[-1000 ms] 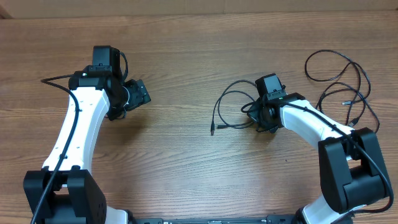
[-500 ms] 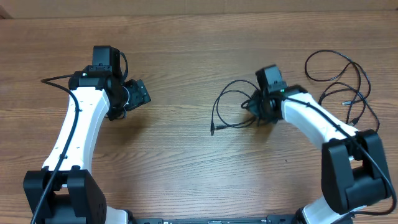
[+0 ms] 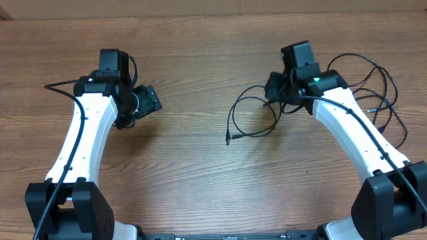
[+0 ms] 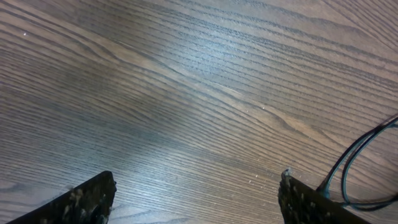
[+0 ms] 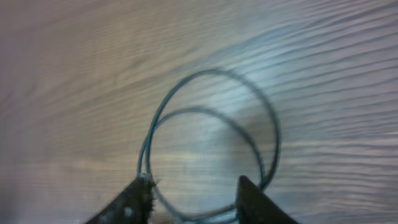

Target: Untangle cables

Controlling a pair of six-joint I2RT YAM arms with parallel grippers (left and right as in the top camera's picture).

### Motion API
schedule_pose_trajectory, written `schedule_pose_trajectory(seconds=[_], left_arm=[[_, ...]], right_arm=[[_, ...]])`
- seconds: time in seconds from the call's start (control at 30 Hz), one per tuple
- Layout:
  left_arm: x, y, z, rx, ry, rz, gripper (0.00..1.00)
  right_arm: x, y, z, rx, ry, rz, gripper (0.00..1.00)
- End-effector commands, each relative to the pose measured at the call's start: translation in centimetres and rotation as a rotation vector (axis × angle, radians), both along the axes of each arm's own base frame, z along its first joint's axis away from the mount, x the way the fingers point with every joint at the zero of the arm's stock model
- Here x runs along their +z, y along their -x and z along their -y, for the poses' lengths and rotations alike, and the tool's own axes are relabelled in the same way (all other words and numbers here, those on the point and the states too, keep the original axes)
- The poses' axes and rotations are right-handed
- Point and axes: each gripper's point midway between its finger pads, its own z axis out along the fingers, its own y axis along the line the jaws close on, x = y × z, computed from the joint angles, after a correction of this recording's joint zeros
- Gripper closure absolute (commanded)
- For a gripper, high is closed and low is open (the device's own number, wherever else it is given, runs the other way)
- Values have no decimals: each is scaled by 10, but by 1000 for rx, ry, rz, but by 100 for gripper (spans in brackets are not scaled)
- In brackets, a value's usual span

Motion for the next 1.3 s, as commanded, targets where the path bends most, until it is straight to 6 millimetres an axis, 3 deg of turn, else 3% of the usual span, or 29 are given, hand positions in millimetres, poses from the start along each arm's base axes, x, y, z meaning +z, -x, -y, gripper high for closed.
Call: schedule_pose_trajectory(seconds=[0.0,0.23,0.43,0.73,1.03,1.2,1.27], left_arm=[[9,-6,1,-14,3,30,16],[9,-6,1,-14,3,30,16],[9,-6,1,-14,3,30,16],[9,-6,1,-18,2,31,16],[9,-6,1,-20,2,31,16],[9,-6,1,-20,2,31,16],[9,-6,1,-20,2,31,16]], right_arm=[[-12,15,-27,301,52,-13,54],[-41,37,-57,534,124,-67,39],[-71,52,-91,662,145,-101,38],[-115,64,-97,707,267,-178,36],[-138,70,-94,712,281,-239,46],[-138,71,-93,712,283,-247,69],[-138,74,-91,709,285,-259,73]])
